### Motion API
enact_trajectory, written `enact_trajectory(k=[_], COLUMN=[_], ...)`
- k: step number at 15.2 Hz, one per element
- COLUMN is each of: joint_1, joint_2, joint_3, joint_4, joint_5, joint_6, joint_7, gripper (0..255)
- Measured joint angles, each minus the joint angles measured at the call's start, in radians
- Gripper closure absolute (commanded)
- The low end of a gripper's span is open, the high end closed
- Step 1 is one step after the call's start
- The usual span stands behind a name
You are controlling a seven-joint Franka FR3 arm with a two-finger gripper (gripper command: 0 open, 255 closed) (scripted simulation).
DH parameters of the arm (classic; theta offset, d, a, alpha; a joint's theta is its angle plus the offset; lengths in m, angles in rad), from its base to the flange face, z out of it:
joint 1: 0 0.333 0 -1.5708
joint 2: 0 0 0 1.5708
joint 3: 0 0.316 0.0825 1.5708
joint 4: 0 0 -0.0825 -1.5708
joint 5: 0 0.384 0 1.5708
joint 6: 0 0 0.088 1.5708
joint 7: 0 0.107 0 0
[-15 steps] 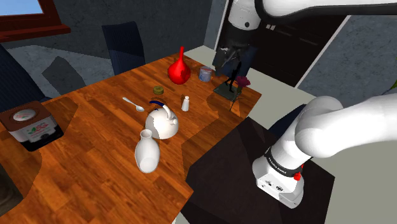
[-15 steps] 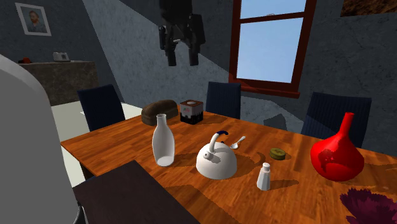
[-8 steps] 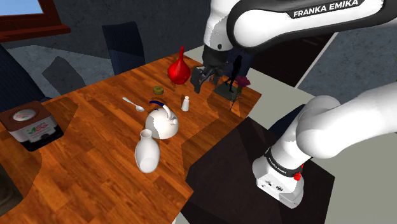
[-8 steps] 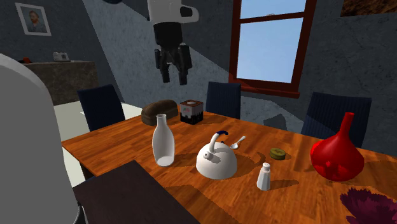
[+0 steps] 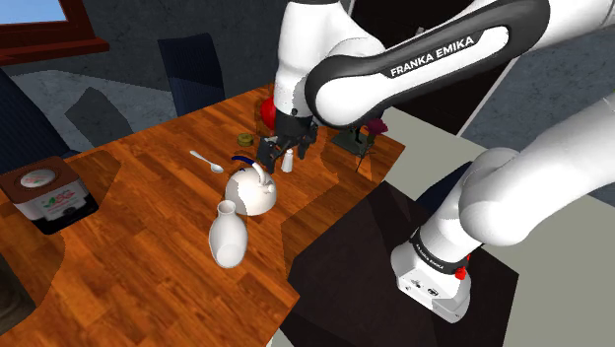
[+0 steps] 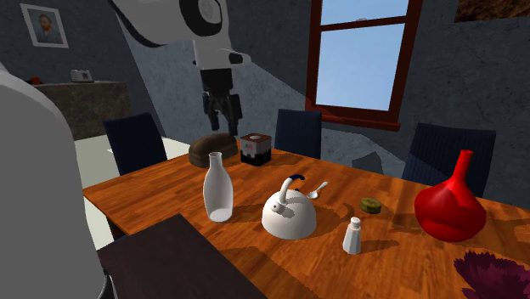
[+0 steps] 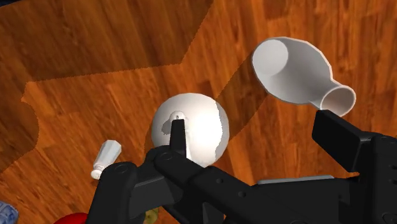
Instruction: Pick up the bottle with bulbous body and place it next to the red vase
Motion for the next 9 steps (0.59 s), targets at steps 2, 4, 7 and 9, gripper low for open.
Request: enact_trajectory(k=[2,4,7,9], joint_1=[0.0,0.001,0.001,0.009], joint_2=[0.067,0.144,0.274,0.364], joint_3=[0.031,0.065,0.103,0.116], joint_4=[0.02,0.058,0.114,0.166], joint_5=[-0.015,-0.044,-0.114,-0.175], joint_6=[0.047,0.085,0.149,0.178], joint_7=[0.048,0.108,0.207,0.278], gripper=[0,0,0,0])
